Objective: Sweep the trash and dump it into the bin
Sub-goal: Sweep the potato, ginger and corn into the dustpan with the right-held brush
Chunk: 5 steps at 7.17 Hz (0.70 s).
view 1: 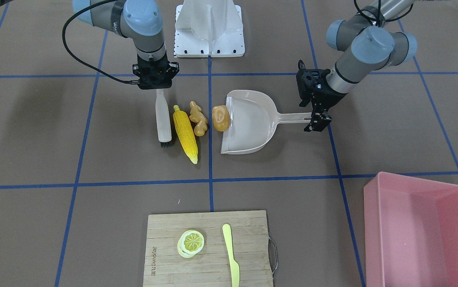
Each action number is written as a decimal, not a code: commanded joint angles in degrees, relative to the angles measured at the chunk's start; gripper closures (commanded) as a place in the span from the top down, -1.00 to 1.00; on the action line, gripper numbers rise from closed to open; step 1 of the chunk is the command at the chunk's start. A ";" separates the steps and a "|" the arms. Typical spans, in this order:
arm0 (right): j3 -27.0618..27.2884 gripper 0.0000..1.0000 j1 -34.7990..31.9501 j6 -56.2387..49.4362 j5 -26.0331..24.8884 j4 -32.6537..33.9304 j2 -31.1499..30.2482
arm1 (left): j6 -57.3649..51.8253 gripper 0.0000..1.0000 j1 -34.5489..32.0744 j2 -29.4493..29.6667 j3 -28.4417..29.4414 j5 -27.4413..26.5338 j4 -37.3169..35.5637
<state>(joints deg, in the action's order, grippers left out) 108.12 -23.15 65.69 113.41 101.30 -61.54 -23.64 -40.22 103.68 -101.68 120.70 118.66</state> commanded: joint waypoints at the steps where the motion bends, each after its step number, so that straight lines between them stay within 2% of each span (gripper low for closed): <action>1: -3.17 -1.00 0.04 2.76 -0.83 -2.68 2.73 | 0.00 0.87 -0.04 -0.23 0.08 -0.72 1.14; 4: -5.45 -1.00 2.32 9.17 -0.91 -11.27 3.00 | 0.52 0.87 -0.04 -0.49 -0.19 -0.55 1.22; 5: -6.68 -1.00 2.32 9.80 -0.91 -13.91 3.70 | 0.53 0.87 -0.12 -2.41 -0.80 -0.55 2.53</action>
<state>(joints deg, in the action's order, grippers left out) 102.76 -21.04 74.10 112.51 90.70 -58.44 -23.27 -40.29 102.78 -102.00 120.11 120.17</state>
